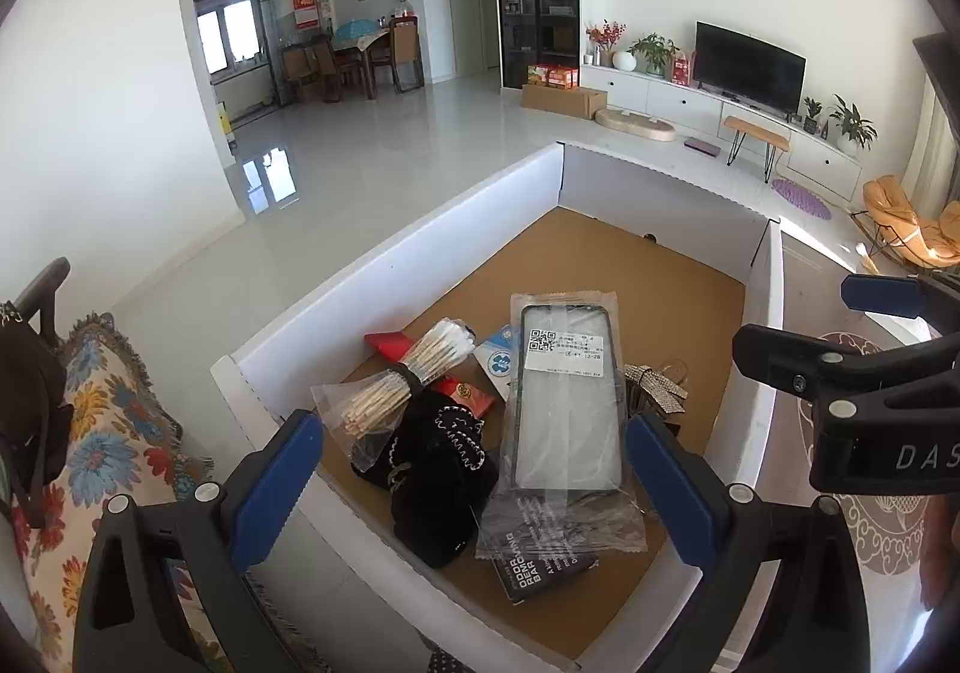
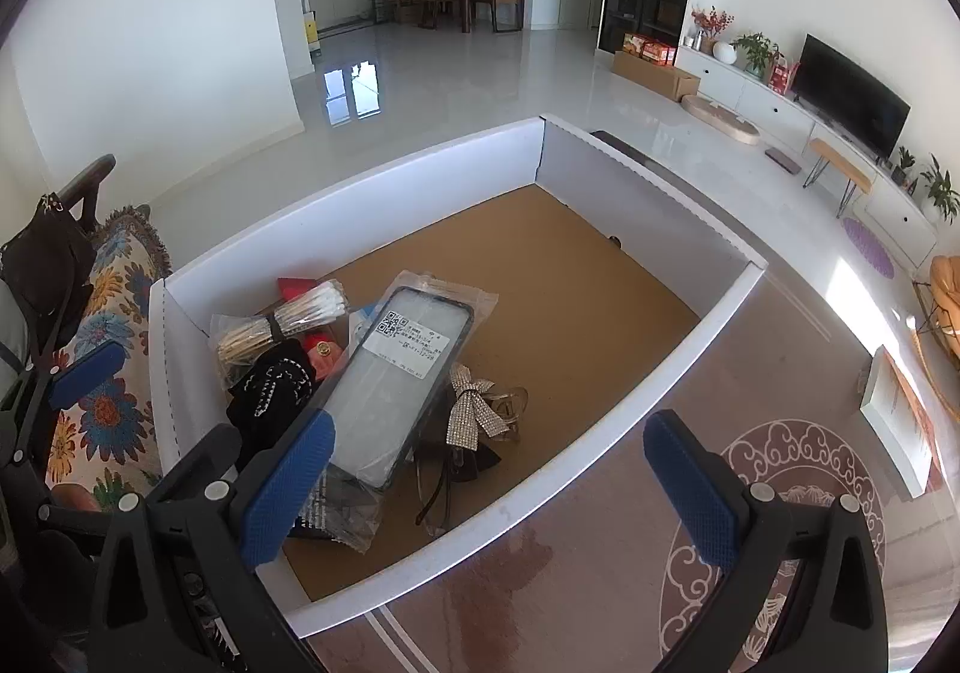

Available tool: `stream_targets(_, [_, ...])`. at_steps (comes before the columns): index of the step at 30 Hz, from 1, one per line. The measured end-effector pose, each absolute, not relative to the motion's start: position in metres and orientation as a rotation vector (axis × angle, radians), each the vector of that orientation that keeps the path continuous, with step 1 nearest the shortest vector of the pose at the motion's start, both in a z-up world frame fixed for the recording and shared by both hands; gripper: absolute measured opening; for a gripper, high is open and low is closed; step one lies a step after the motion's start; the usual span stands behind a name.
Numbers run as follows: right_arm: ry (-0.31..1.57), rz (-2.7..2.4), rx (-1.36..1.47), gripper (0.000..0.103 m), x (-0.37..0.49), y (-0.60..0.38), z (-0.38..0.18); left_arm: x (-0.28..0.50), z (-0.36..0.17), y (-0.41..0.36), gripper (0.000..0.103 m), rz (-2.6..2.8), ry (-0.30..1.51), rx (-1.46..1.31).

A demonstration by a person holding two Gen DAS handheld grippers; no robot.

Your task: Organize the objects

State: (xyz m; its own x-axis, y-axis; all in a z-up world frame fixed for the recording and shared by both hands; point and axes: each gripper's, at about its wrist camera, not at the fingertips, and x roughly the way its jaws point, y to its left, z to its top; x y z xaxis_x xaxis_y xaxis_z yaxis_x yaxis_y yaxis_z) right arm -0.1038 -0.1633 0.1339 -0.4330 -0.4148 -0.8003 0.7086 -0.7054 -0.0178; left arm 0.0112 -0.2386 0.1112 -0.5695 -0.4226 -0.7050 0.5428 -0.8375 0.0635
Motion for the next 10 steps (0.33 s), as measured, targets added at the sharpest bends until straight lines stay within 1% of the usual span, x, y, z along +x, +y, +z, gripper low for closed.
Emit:
stream_targets(7, [0.443,-2.155,1.085,0.103,-0.1097,-0.1641,0.127,0.0099,0.1028,-0.2482,0.103,-2.362,0.308,1.016])
stream_targets(10, [0.427,-2.162,1.073,0.103,-0.1097,-0.1579,0.1271,0.0085,0.1036,-0.2408,0.103,-2.354,0.285,1.001])
